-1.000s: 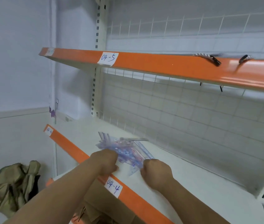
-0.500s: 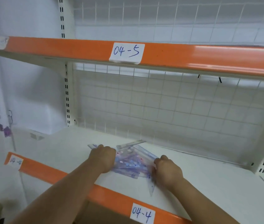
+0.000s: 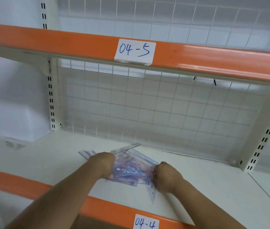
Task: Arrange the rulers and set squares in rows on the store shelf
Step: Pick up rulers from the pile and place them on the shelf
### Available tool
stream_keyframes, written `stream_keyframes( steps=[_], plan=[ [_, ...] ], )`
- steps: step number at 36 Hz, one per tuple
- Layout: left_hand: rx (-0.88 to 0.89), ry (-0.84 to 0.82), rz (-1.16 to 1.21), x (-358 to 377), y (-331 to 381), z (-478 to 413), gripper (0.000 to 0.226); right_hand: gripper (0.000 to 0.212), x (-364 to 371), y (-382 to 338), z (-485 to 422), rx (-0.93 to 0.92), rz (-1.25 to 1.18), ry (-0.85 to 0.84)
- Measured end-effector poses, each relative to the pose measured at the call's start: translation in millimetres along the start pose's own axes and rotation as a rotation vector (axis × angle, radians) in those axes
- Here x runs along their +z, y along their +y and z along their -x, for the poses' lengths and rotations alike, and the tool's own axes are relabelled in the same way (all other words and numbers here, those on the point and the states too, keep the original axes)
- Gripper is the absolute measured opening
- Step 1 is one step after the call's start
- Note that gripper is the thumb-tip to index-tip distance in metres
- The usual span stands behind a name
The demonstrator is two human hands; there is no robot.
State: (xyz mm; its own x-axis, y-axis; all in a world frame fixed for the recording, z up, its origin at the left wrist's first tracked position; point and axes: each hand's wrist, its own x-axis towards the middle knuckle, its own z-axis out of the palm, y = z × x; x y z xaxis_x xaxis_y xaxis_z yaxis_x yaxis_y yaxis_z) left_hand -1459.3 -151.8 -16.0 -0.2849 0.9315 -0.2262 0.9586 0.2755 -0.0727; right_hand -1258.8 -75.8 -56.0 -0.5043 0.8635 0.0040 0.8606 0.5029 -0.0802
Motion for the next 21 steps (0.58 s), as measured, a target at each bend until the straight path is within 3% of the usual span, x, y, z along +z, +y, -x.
stream_keyframes(
  steps=[7, 14, 17, 21],
  plan=[
    [-0.001, -0.04, 0.018, 4.1, -9.4, -4.0, 0.023, 0.025, 0.7, 3.2, 2.7, -0.012, 0.005, -0.014],
    [0.014, -0.035, 0.02, 6.7, -11.5, 3.1, 0.041, 0.025, 2.4, 6.1, 12.9, -0.008, -0.048, 0.017],
    [0.03, -0.038, 0.009, 6.9, -11.4, 3.6, 0.026, 0.028, 0.2, 7.5, 18.3, 0.007, -0.062, 0.033],
    [0.017, 0.03, -0.026, 5.0, -15.8, 8.2, 0.027, 0.028, -3.7, 11.0, 25.9, 0.036, -0.027, 0.037]
  ],
)
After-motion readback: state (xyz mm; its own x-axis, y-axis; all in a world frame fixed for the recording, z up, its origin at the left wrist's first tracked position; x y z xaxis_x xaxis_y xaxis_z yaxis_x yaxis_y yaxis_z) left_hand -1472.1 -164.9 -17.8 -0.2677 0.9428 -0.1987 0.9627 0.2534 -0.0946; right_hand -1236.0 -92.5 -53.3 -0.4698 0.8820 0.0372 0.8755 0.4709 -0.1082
